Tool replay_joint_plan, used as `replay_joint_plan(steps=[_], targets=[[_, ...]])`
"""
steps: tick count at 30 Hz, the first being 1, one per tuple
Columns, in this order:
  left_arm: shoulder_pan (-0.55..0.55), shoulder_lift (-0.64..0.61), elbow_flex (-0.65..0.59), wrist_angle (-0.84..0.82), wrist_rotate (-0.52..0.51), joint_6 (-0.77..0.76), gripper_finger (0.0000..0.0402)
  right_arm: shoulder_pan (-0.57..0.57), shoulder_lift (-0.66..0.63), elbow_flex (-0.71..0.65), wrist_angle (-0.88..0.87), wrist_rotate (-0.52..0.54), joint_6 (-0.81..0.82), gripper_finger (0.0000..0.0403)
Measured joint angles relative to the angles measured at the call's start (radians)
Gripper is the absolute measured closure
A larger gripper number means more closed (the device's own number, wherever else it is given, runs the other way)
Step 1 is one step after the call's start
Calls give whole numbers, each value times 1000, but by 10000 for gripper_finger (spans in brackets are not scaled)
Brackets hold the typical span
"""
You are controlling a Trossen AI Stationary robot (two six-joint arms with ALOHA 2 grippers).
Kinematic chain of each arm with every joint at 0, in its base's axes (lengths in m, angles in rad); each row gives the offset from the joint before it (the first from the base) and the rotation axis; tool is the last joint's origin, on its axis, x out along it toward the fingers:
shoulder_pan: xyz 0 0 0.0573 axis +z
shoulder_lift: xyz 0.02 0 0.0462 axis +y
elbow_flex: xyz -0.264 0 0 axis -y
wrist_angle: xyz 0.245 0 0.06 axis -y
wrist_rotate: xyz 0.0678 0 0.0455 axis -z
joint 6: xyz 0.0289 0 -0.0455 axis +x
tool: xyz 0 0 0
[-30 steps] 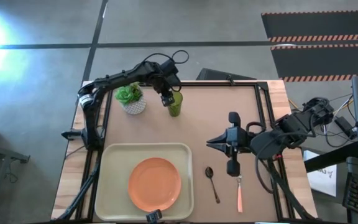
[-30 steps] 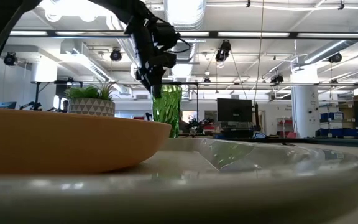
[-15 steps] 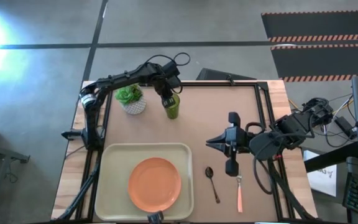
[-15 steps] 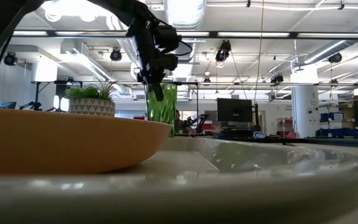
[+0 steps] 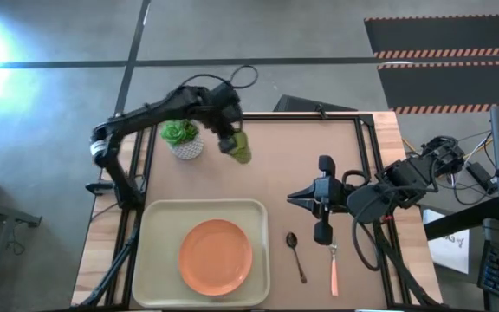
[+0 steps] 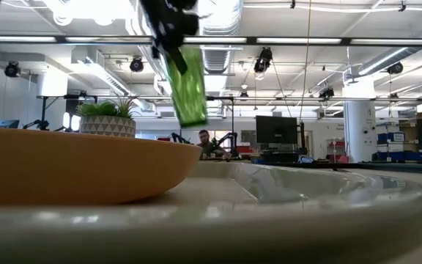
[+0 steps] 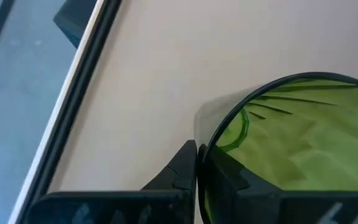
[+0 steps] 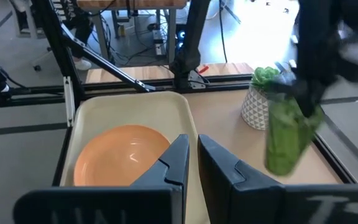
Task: Pick and place plate/cup/fork/spoon on tray
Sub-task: Put the green cup on the white tray to the top left of the orange plate
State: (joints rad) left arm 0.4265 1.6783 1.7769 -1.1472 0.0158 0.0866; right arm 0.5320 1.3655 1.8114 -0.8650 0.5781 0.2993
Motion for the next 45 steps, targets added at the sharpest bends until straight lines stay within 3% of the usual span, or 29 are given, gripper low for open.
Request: replay_joint_plan(steps=[10, 15, 18, 26, 33, 45], targets=[[-171, -344, 3, -262, -43, -276, 401, 0, 0, 0, -20, 0, -23, 378], [-299, -455, -4, -423, -94, -491, 401, 0, 0, 0, -21, 0, -24, 378], [-385, -506, -43, -420, -101, -612, 401, 0, 0, 0, -21, 0, -33, 378], [-585, -555, -209, -424, -93, -841, 401, 0, 0, 0, -22, 1, -37, 378], [-703, -547, -423, -423, 48, -954, 402, 0, 0, -15, -22, 1, -20, 378], [-771, -561, -669, -423, 24, -1023, 402, 0, 0, -56, -21, 0, 17, 378]])
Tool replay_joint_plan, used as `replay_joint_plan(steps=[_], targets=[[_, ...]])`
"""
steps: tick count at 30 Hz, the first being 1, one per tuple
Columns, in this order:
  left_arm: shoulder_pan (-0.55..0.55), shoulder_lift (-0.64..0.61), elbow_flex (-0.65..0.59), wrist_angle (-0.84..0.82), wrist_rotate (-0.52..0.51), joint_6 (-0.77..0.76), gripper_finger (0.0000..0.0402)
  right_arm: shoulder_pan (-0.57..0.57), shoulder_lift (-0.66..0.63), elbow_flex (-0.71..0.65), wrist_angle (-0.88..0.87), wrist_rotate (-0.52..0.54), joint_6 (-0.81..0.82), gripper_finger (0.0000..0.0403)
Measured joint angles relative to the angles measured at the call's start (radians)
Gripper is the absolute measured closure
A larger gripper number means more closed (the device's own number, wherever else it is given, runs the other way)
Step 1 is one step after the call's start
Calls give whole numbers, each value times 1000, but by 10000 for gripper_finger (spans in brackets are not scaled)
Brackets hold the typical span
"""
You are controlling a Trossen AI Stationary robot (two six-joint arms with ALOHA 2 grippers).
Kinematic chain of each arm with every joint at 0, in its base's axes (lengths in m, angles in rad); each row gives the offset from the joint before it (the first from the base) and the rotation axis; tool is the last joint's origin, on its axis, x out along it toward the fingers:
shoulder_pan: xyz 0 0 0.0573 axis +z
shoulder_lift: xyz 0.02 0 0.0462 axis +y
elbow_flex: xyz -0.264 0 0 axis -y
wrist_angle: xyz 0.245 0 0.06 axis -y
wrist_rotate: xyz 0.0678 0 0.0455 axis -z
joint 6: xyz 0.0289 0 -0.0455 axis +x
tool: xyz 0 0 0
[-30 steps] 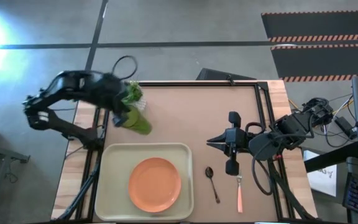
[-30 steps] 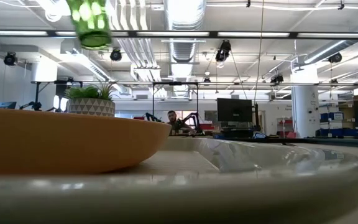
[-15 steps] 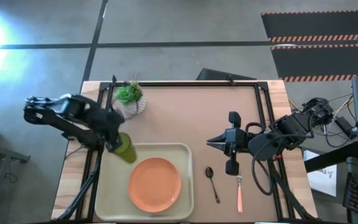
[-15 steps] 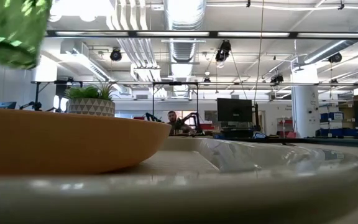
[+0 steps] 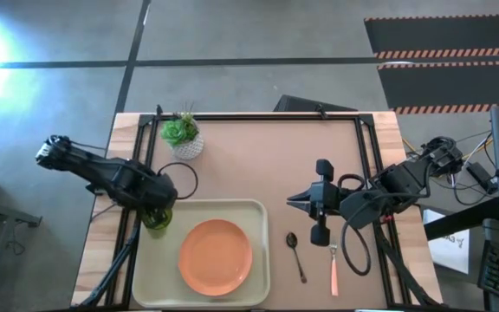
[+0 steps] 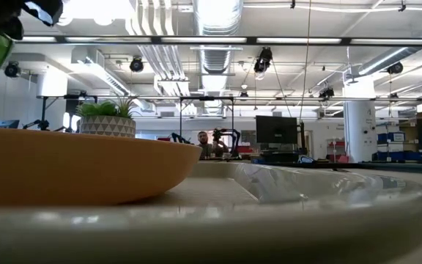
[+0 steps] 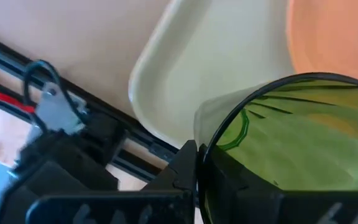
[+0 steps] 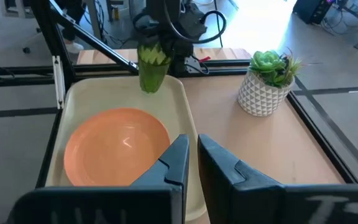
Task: Pick and place plate/cup/fork/spoon on tray
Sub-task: Put the green cup on the white tray to the top left of the orange plate
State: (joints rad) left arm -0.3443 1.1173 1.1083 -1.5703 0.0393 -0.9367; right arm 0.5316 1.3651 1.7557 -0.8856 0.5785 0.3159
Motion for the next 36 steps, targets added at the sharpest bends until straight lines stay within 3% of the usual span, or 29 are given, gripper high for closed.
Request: replay_joint_plan(steps=[20, 36], targets=[[0, -150, -55, 100, -154, -29, 401, 0, 0, 0, 1, 25, 26, 378], [0, -218, -249, 258, -82, 0, 401, -2, 0, 0, 13, 53, 26, 378]])
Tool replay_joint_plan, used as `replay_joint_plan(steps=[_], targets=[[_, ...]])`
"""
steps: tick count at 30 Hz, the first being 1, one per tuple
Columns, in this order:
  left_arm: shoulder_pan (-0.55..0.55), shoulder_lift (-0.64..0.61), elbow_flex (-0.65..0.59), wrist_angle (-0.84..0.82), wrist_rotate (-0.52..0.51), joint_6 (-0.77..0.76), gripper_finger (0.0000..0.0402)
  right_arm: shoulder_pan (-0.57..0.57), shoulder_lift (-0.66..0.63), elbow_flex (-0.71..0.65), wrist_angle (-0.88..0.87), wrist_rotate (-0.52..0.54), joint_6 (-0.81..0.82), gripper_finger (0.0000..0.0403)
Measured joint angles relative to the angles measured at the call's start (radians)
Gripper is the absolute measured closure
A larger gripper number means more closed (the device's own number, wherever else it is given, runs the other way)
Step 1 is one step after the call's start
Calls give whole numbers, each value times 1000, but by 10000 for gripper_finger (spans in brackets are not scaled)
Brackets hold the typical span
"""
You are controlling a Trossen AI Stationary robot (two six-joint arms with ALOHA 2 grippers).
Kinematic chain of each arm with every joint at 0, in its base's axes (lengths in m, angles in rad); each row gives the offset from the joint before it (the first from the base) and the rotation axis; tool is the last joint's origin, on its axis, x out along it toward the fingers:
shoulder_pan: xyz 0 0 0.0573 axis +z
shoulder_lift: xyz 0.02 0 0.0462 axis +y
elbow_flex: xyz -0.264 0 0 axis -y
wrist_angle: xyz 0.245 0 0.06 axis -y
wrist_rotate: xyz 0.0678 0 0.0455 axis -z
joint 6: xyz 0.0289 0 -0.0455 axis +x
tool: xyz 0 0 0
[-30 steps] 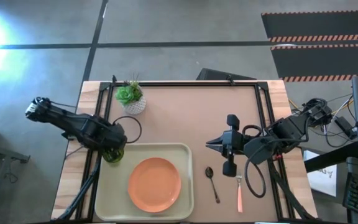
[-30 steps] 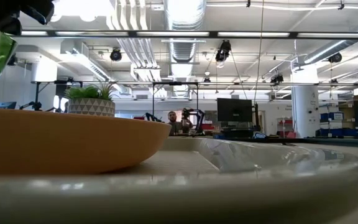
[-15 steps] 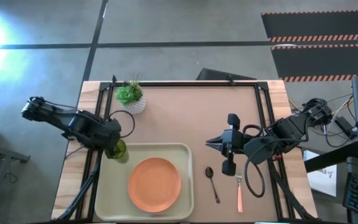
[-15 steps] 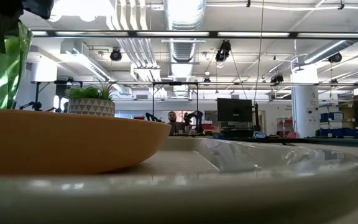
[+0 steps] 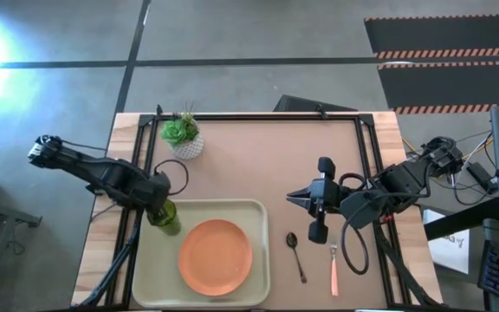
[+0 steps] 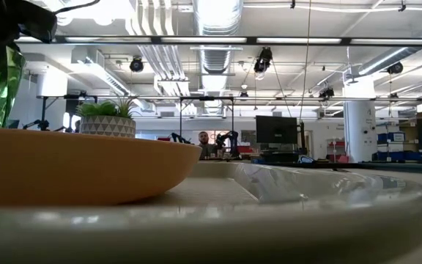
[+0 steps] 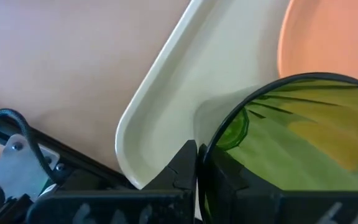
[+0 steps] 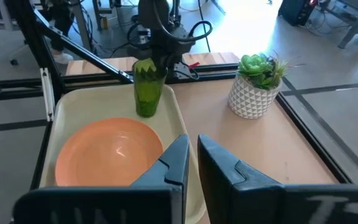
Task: Pick and place plate/cup/fork/spoon on tray
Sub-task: Put the green cup on the white tray to the top left of the orange plate
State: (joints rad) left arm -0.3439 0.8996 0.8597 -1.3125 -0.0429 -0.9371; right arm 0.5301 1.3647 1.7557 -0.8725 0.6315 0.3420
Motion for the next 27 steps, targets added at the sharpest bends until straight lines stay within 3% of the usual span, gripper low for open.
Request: replay_joint_plan(steps=[9, 27], targets=[[0, -1, 1, -3, 3, 0, 400, 0, 0, 0, 18, 0, 0, 378], [0, 9, 76, -6, 13, 0, 354, 0, 0, 0, 17, 0, -1, 378]])
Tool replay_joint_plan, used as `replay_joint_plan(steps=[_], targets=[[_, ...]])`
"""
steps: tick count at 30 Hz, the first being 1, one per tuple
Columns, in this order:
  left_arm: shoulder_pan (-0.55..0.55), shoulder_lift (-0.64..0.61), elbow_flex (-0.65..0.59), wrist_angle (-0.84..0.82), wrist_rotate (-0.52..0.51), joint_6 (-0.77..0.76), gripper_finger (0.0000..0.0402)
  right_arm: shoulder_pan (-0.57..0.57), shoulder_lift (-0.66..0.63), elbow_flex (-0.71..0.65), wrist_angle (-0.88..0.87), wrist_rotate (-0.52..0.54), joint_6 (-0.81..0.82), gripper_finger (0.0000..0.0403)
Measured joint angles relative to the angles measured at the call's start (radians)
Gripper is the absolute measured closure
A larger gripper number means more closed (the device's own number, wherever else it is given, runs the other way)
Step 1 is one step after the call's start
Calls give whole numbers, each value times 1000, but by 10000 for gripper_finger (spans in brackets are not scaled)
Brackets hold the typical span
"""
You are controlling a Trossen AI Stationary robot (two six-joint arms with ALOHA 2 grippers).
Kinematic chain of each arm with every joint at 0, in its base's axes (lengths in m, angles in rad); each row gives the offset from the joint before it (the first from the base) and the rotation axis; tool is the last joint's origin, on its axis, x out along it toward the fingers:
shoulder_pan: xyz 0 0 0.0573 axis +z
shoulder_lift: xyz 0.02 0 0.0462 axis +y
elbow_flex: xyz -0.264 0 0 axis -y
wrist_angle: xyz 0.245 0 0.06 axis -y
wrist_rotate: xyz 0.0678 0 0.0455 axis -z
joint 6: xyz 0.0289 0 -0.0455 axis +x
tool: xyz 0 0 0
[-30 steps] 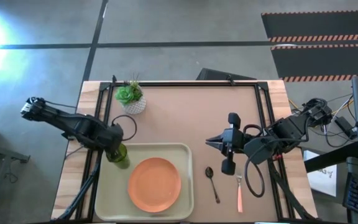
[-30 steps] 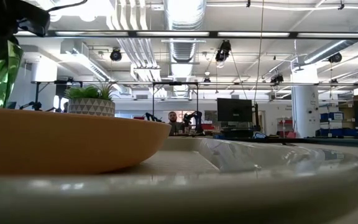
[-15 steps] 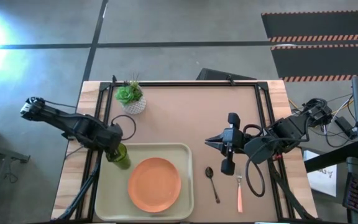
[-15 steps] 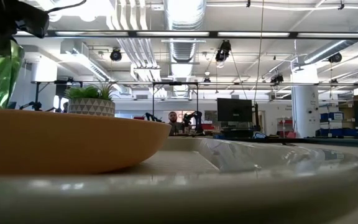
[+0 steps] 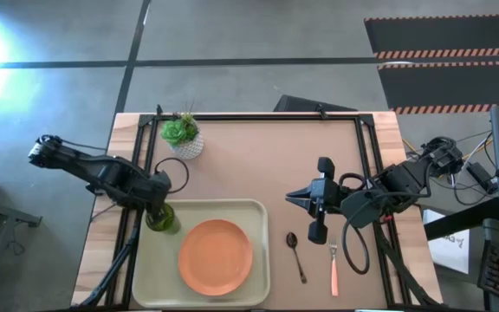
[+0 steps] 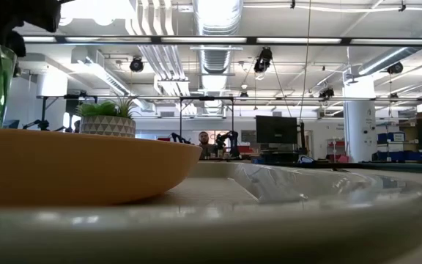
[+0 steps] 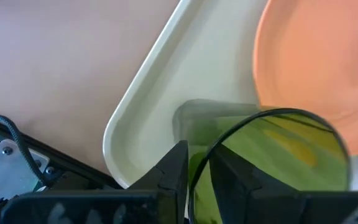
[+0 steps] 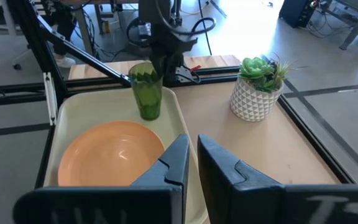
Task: Pick and place plate/cup/fork/spoon on tray
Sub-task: Put the green cup on the white tray to the top left of the orange plate, then adjust the orange plate on the white tray
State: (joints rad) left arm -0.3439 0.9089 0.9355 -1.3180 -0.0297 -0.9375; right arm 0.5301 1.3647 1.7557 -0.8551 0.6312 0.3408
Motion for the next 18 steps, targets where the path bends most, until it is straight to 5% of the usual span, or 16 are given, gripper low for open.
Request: replay_joint_plan(steps=[10, 18], targets=[[0, 1, 171, 81, -21, 1, 354, 0, -1, -25, -10, -2, 2, 384], [0, 7, 351, 111, -230, 170, 354, 0, -1, -185, 1, -2, 198, 394]])
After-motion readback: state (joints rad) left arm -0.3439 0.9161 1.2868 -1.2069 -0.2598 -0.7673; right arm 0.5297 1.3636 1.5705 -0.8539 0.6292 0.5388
